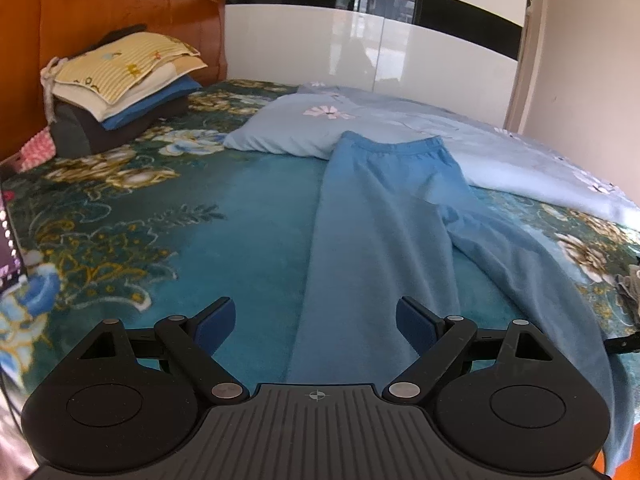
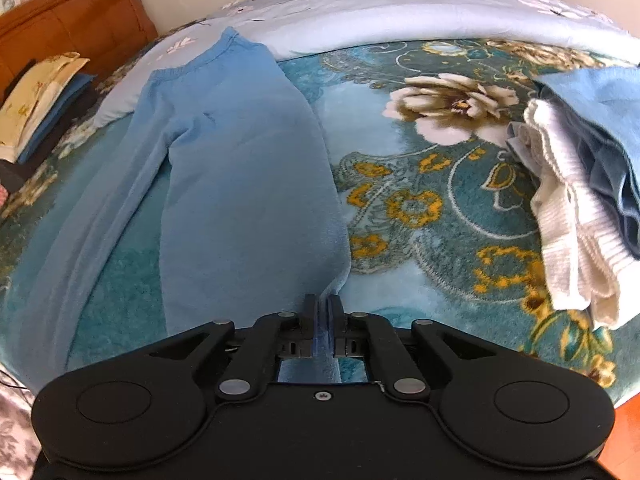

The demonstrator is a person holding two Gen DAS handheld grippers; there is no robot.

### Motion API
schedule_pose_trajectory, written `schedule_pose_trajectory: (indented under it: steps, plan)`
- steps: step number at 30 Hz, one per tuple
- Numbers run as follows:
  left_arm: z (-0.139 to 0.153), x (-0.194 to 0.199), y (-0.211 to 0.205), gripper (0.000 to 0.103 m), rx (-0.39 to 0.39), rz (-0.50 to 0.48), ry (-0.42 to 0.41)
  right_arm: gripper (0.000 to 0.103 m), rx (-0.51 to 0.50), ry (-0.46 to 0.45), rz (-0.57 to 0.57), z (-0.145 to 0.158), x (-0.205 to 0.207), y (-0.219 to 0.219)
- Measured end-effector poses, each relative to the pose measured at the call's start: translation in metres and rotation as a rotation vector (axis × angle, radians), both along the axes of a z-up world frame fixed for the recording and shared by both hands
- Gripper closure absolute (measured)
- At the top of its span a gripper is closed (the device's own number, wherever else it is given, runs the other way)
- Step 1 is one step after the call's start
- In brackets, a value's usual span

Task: Fold clothes

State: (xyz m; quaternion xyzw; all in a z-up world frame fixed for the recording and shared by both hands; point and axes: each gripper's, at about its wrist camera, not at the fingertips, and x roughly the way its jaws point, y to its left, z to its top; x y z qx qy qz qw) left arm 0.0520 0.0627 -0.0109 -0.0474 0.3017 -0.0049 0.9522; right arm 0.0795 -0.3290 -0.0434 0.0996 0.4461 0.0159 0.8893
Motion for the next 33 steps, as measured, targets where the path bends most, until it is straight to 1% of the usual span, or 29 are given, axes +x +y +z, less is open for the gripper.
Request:
schedule_pose_trajectory:
  steps: [1, 4, 5, 7, 8, 10, 14, 15, 18, 21, 24, 26, 27, 29, 31, 33]
  plan:
    - [0.002, 0.006, 0.001, 0.016, 0.006, 0.000, -0.003, 0.090, -0.007, -0.009, -0.003, 0.002, 0.002, 0.000]
    - [0.010, 0.029, 0.005, 0.016, 0.013, -0.003, -0.020, 0.087, -0.022, -0.045, -0.003, 0.012, 0.012, -0.003]
    - [0.013, 0.038, 0.006, 0.016, 0.014, -0.006, -0.026, 0.084, -0.023, -0.055, -0.001, 0.015, 0.016, -0.003]
    - [0.017, 0.057, 0.007, 0.015, 0.021, -0.012, -0.037, 0.074, -0.032, -0.080, 0.009, 0.023, 0.029, -0.002]
    - [0.019, 0.067, 0.008, 0.015, 0.028, -0.014, -0.040, 0.072, -0.045, -0.094, 0.016, 0.027, 0.035, 0.000]
    - [0.017, 0.085, 0.007, 0.015, 0.029, -0.019, -0.031, 0.064, -0.076, -0.120, 0.031, 0.035, 0.051, 0.005]
    - [0.011, 0.121, 0.005, 0.015, 0.027, -0.030, -0.009, 0.059, -0.099, -0.144, 0.055, 0.041, 0.083, 0.016]
    - [0.008, 0.130, 0.005, 0.015, 0.026, -0.034, -0.003, 0.056, -0.108, -0.145, 0.061, 0.040, 0.090, 0.020]
    - [-0.003, 0.155, 0.003, 0.015, 0.024, -0.040, 0.014, 0.055, -0.146, -0.150, 0.100, 0.035, 0.112, 0.032]
    - [-0.017, 0.175, 0.000, 0.015, 0.018, -0.052, 0.050, 0.054, -0.188, -0.149, 0.123, 0.027, 0.131, 0.042]
    - [-0.026, 0.183, 0.002, 0.015, 0.024, -0.044, 0.091, 0.052, -0.194, -0.133, 0.124, 0.017, 0.140, 0.047]
    - [-0.032, 0.177, 0.004, 0.015, 0.012, -0.054, 0.082, 0.051, -0.185, -0.125, 0.116, 0.012, 0.139, 0.043]
    - [-0.035, 0.173, 0.004, 0.015, 0.022, -0.058, 0.081, 0.050, -0.186, -0.124, 0.108, 0.010, 0.136, 0.039]
    - [-0.042, 0.169, 0.000, 0.015, 0.087, -0.060, 0.093, 0.050, -0.190, -0.122, 0.091, 0.006, 0.130, 0.029]
    - [-0.047, 0.167, -0.003, 0.015, 0.114, -0.057, 0.109, 0.051, -0.186, -0.107, 0.059, 0.000, 0.124, 0.017]
    - [-0.051, 0.165, -0.006, 0.015, 0.135, -0.054, 0.125, 0.051, -0.146, -0.076, 0.008, -0.006, 0.119, 0.003]
